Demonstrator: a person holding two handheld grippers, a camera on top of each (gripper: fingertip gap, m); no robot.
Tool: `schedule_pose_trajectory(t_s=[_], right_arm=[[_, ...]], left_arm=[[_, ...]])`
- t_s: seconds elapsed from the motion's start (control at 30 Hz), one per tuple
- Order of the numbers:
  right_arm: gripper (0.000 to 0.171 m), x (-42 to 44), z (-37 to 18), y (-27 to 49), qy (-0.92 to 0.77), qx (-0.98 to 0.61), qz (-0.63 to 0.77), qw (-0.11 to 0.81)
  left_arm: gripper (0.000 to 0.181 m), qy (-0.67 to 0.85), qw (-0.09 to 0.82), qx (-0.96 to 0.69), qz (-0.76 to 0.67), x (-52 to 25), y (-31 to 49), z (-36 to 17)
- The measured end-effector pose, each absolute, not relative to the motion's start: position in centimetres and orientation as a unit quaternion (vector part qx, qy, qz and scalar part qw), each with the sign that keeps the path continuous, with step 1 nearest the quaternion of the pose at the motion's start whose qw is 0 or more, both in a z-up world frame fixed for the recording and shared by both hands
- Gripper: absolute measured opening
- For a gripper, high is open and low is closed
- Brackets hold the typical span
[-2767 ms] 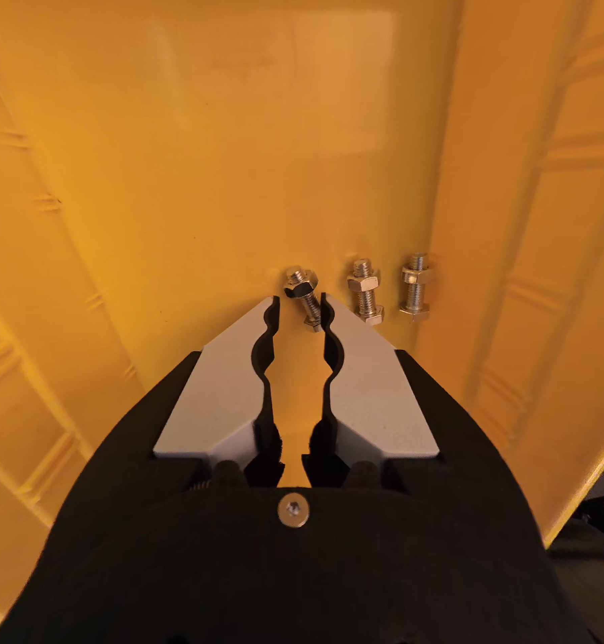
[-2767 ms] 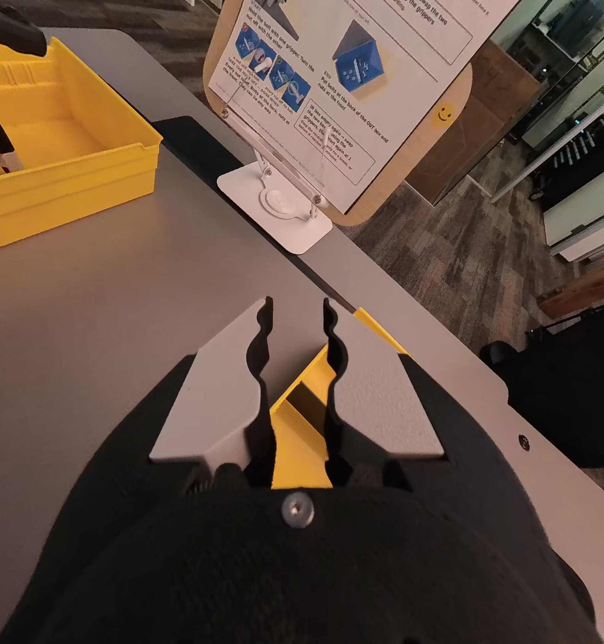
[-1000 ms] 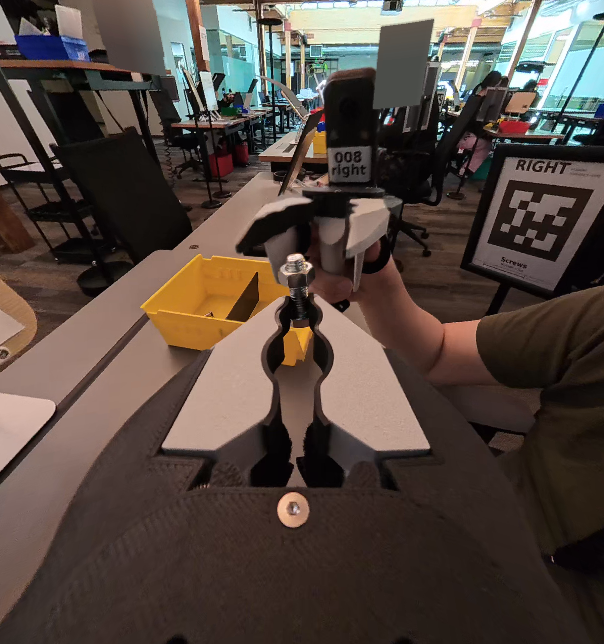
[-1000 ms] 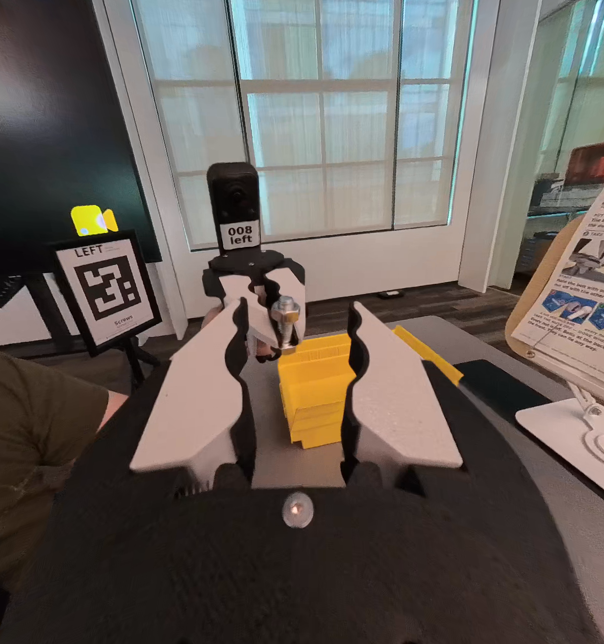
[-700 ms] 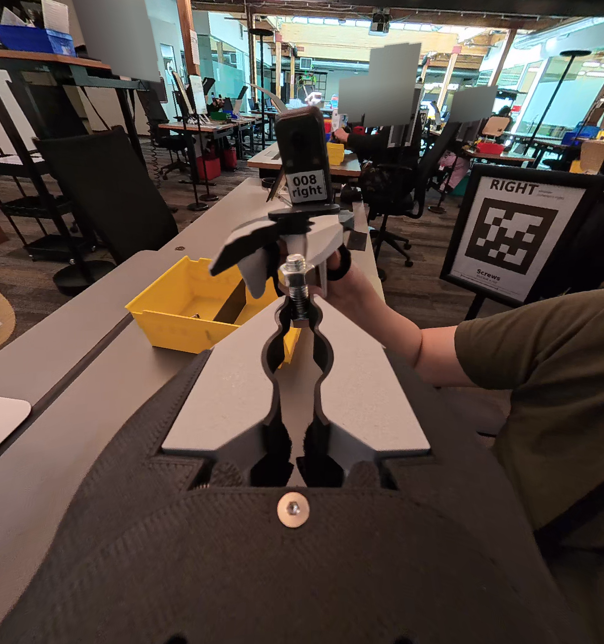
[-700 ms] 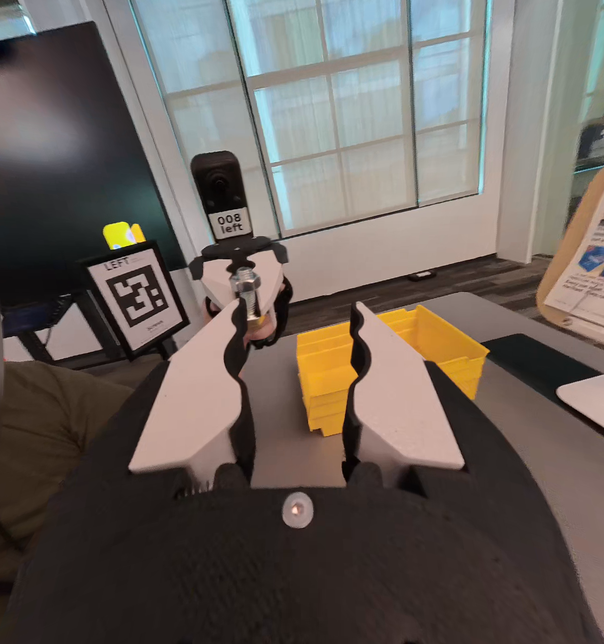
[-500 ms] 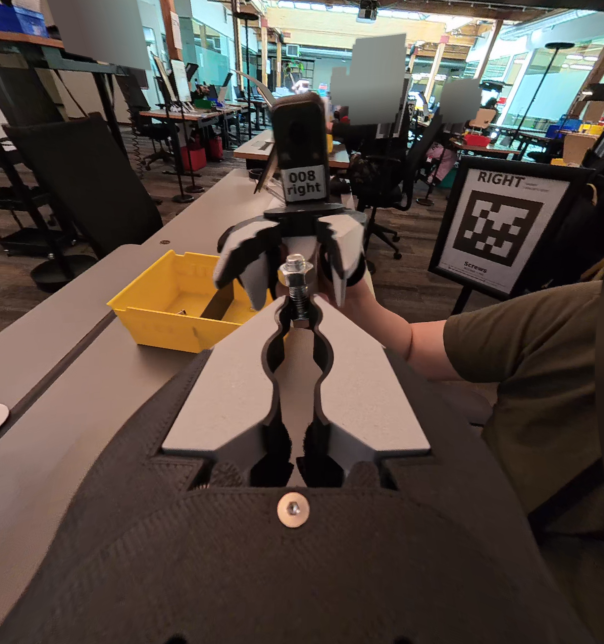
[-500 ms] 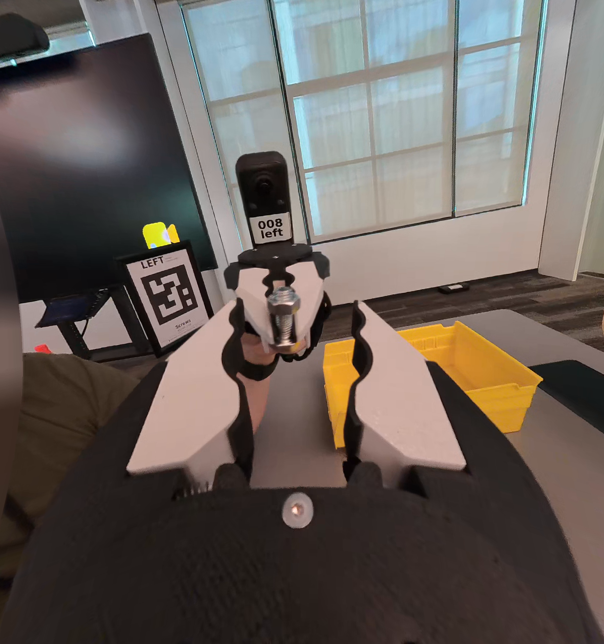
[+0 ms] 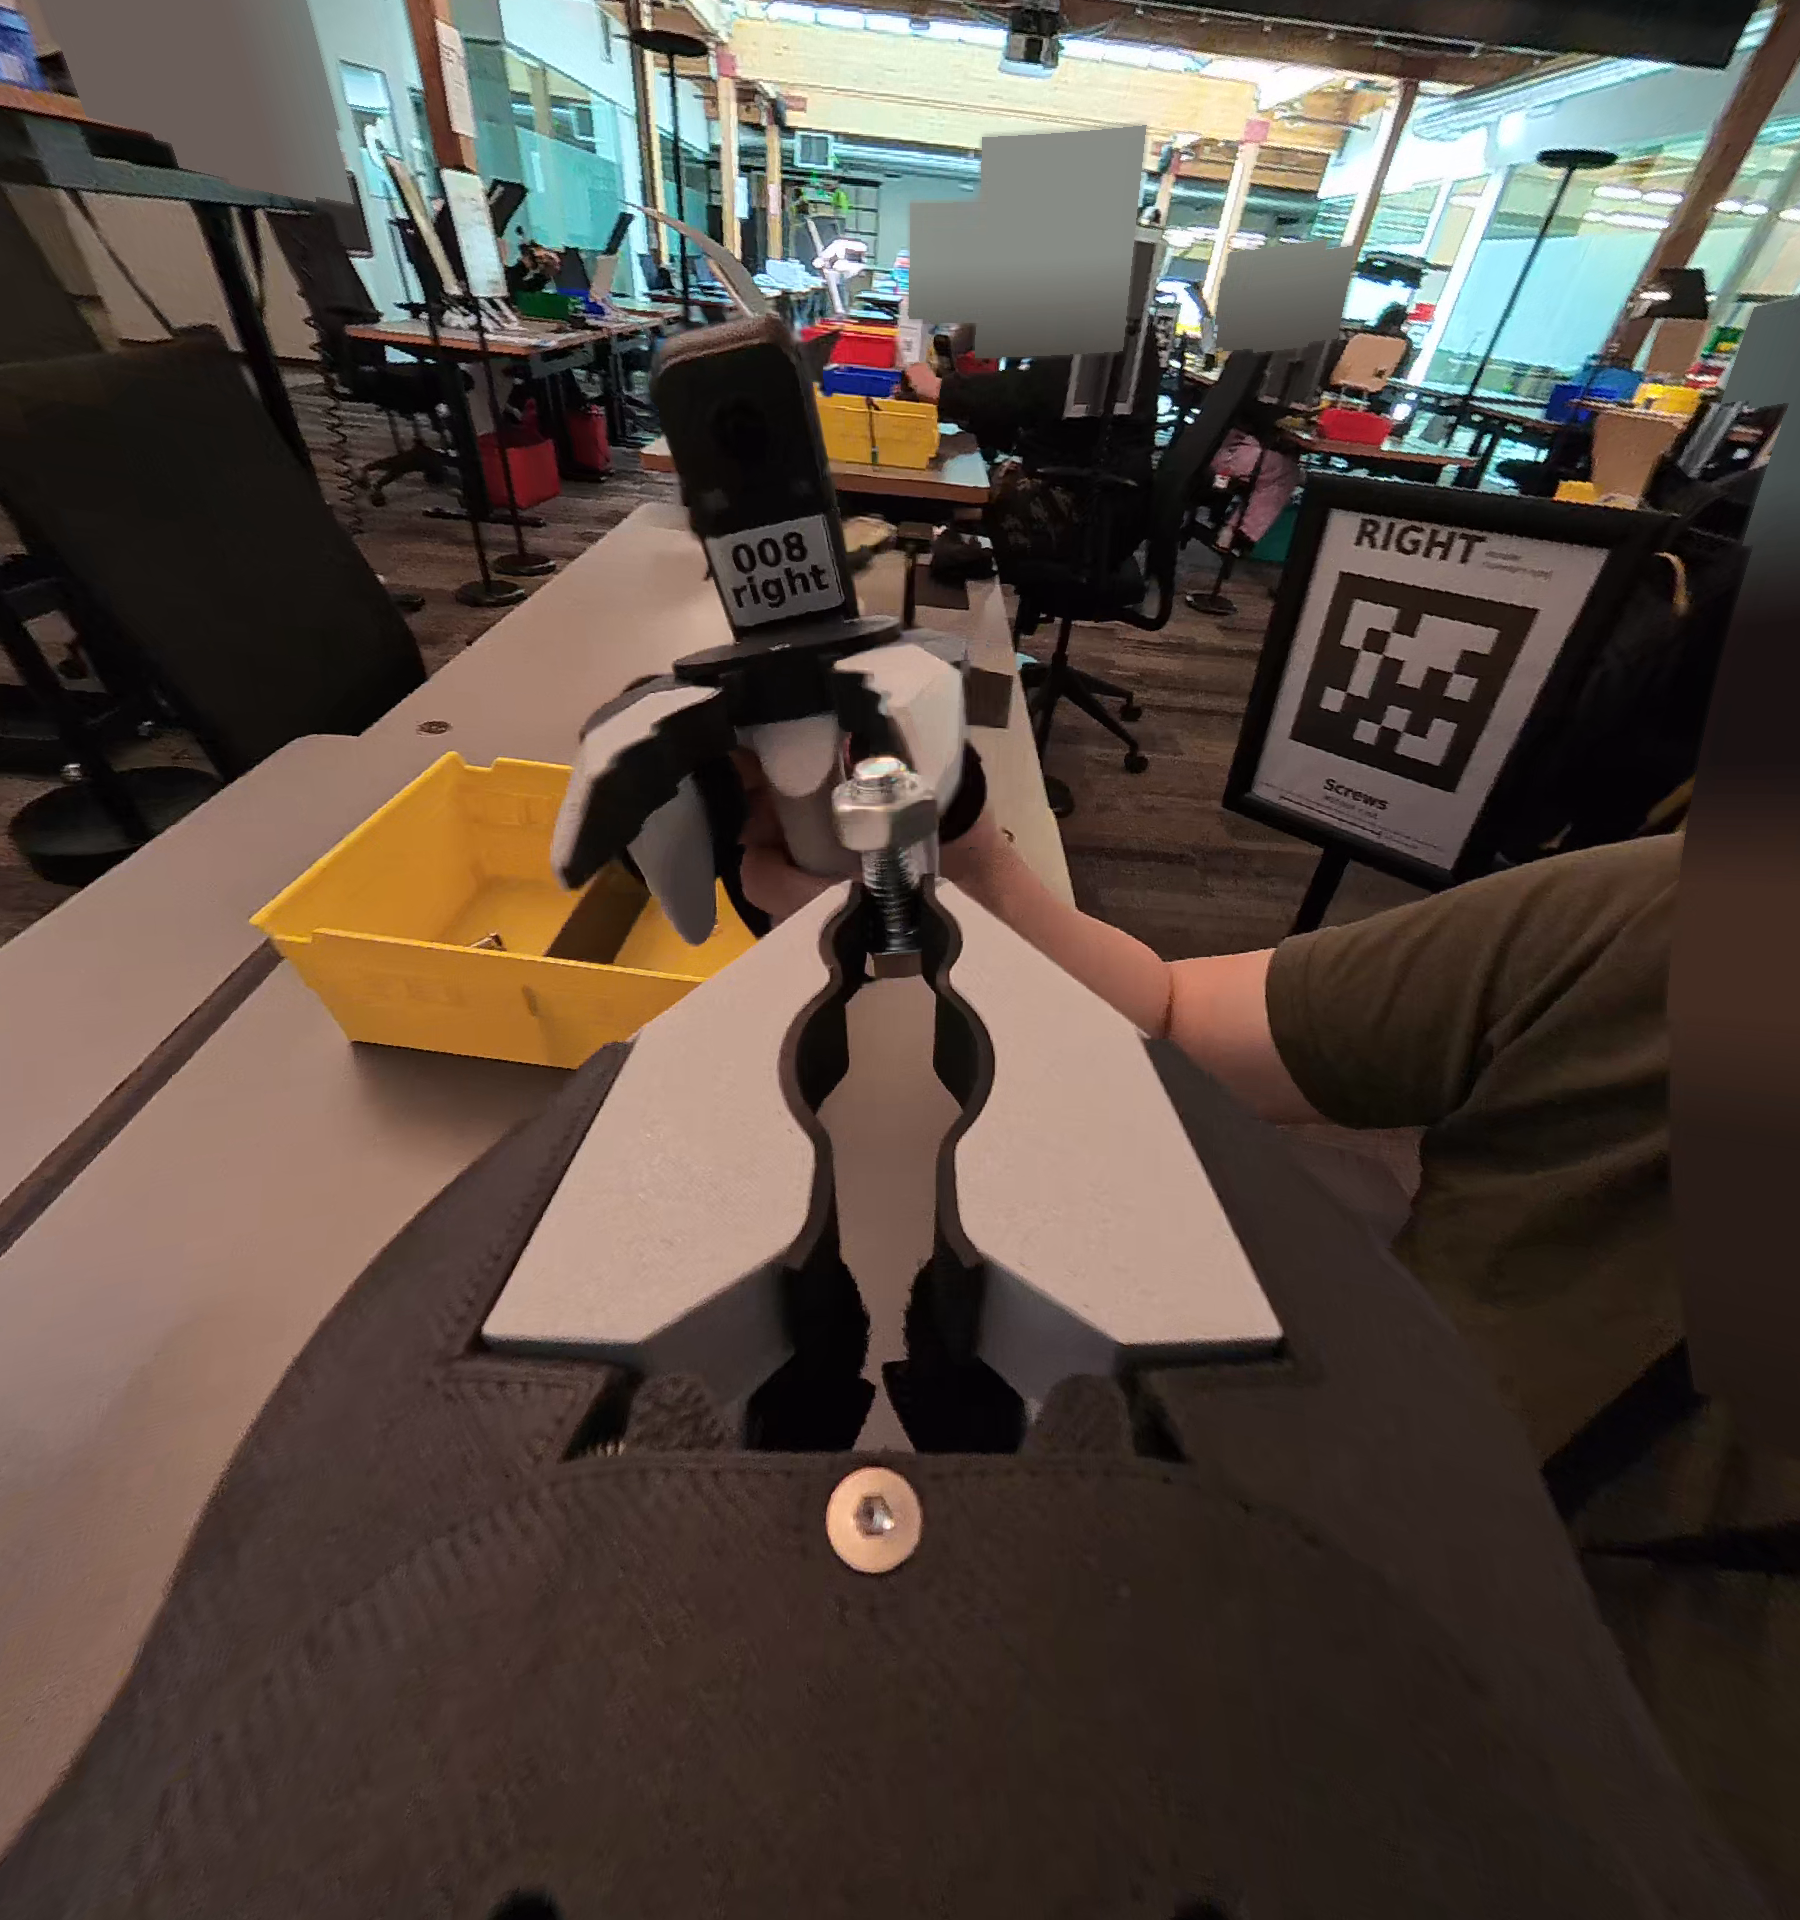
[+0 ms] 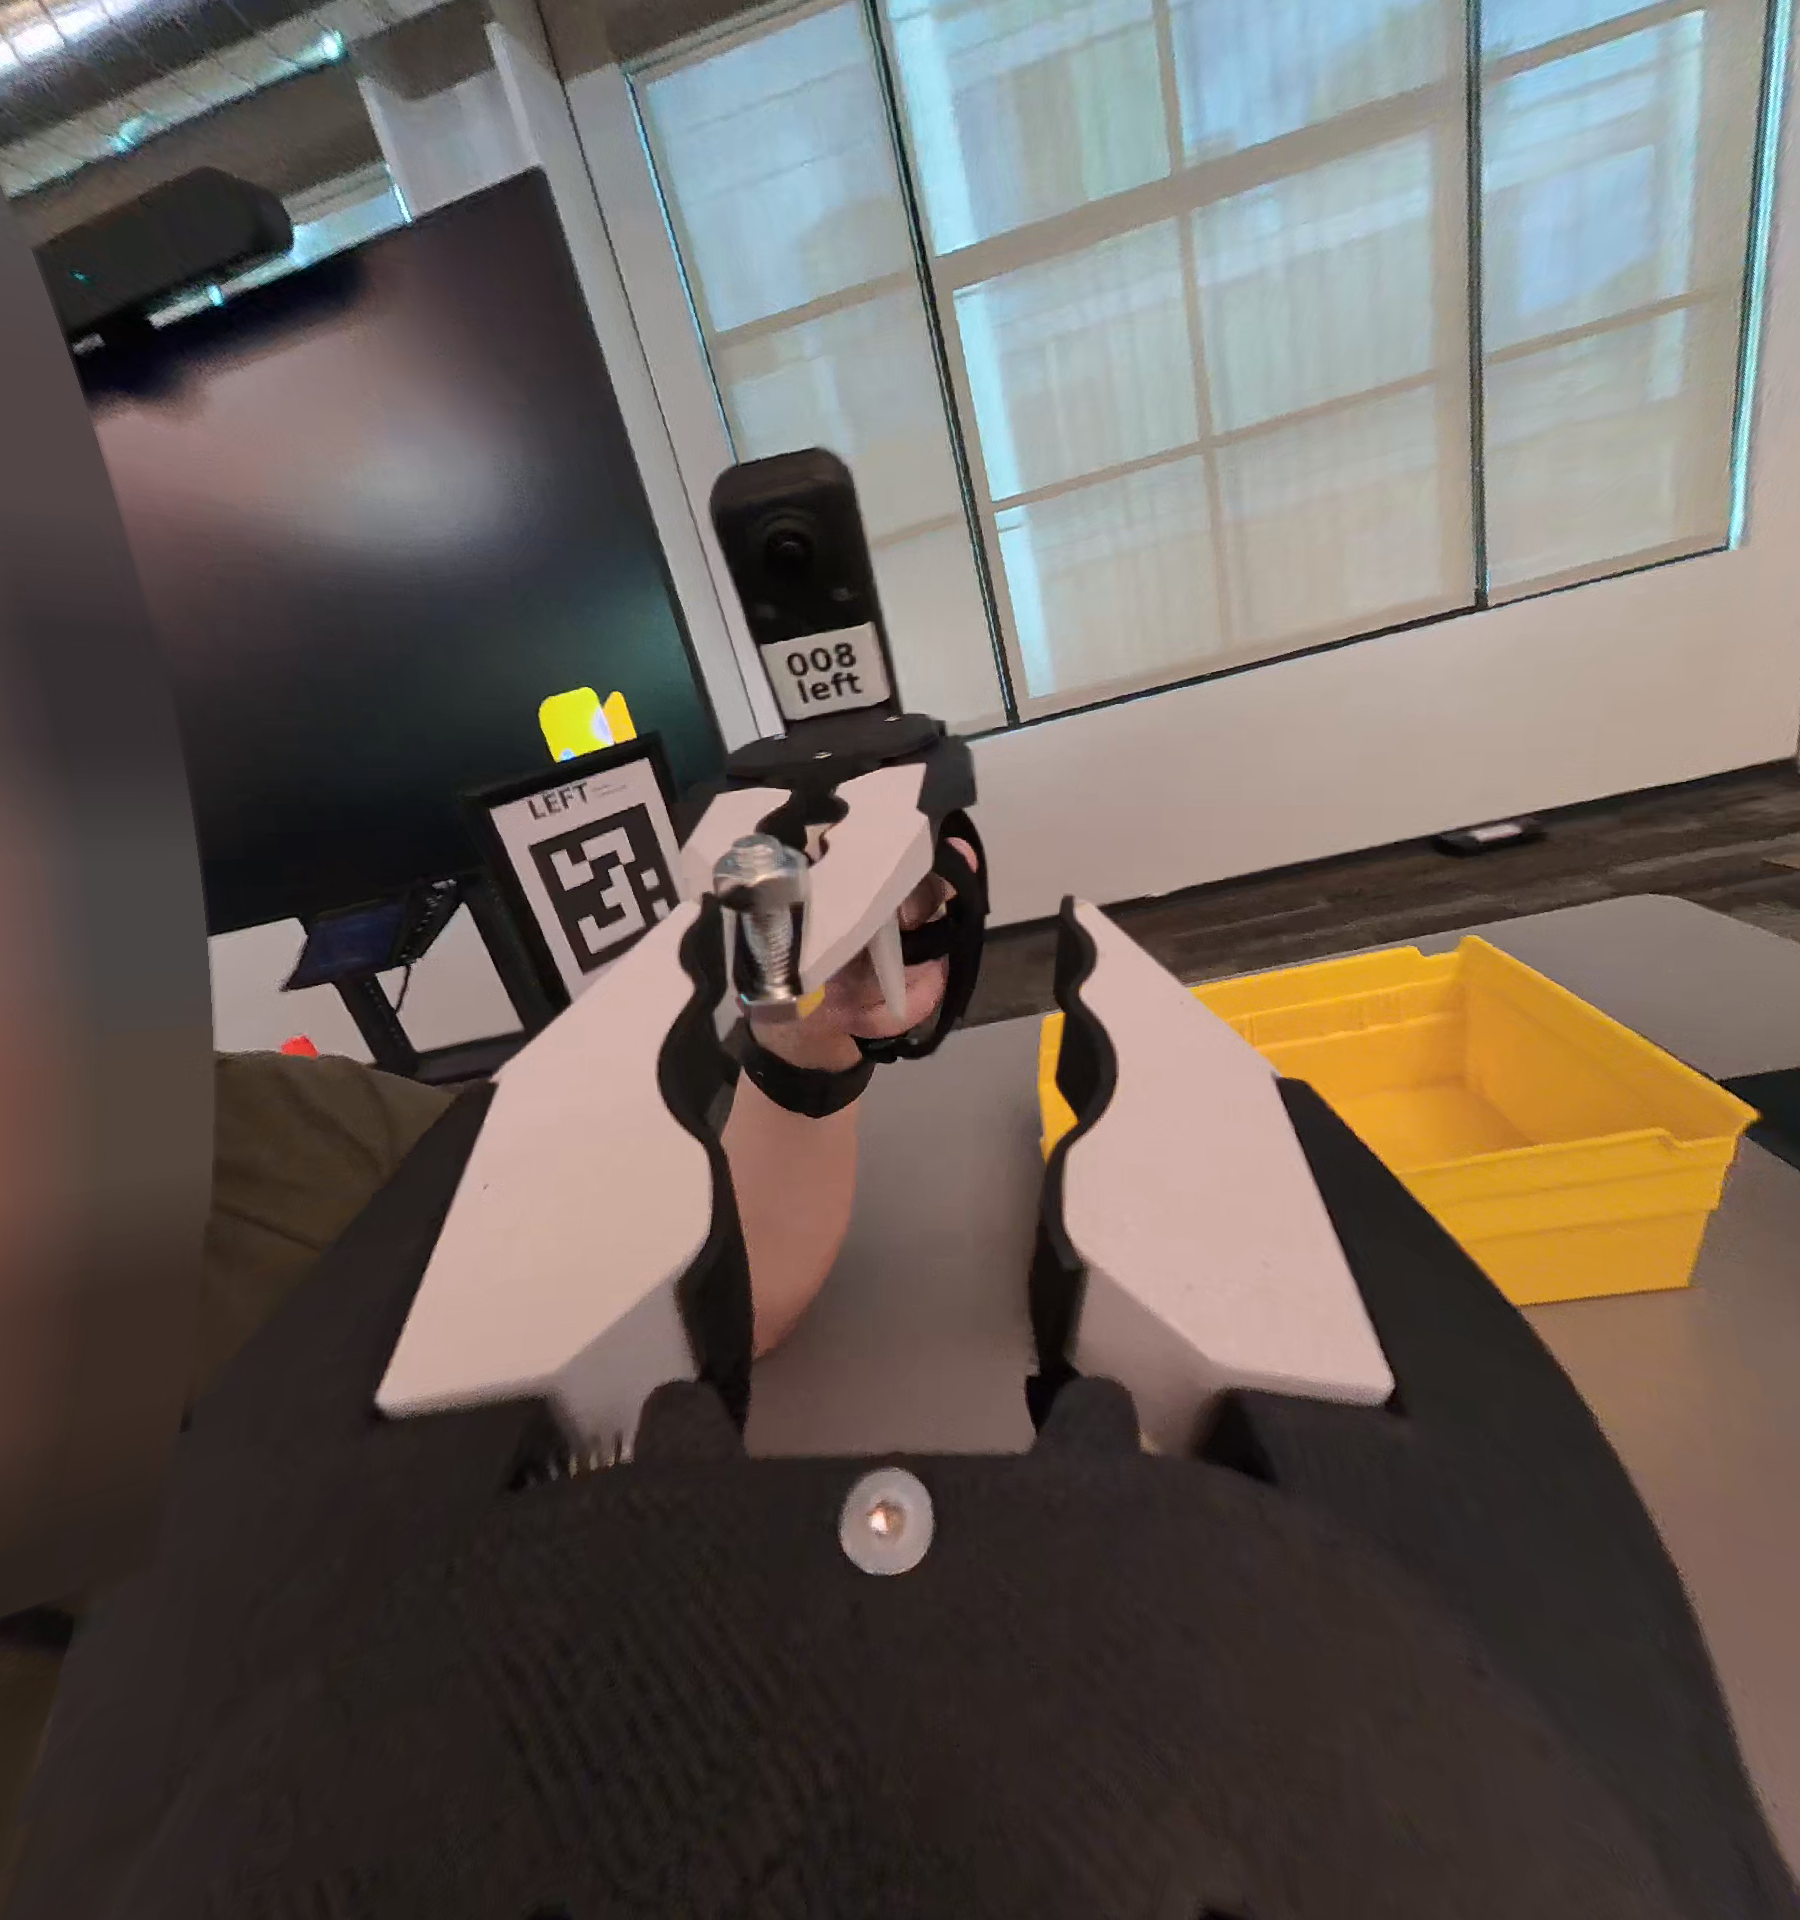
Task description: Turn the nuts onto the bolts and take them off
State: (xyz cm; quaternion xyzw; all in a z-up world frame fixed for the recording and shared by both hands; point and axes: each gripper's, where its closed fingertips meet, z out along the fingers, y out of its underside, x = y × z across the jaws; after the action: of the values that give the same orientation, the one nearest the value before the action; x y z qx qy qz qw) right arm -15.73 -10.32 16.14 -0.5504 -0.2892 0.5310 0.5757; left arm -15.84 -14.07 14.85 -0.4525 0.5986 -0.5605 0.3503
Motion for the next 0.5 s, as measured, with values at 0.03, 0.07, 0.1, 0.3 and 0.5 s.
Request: schedule_pose_trajectory(t_s=[0.03, 0.07, 0.1, 0.3, 0.5], right_arm=[[0.062, -15.0, 16.2, -9.9, -0.275, -0.554, 0.536, 0.574], [0.062, -14.5, 16.3, -9.8, -0.267, -0.553, 0.539, 0.577], [0.061, -14.3, 16.7, -10.1, -0.269, -0.544, 0.543, 0.581], [0.062, -17.1, 16.6, -11.2, -0.315, -0.547, 0.483, 0.607], [0.066, -14.6, 15.9, -9.1, -0.26, -0.567, 0.522, 0.582]], left_arm=[[0.007, 0.596, 0.355, -0.454, -0.559, -16.0, -13.9, 14.9], [0.007, 0.596, 0.354, -0.453, -0.561, -16.1, -13.9, 15.0], [0.007, 0.595, 0.351, -0.452, -0.564, -16.3, -13.9, 15.1], [0.007, 0.604, 0.338, -0.46, -0.556, -15.6, -14.0, 14.2], [0.007, 0.597, 0.353, -0.455, -0.558, -16.1, -13.8, 14.8]])
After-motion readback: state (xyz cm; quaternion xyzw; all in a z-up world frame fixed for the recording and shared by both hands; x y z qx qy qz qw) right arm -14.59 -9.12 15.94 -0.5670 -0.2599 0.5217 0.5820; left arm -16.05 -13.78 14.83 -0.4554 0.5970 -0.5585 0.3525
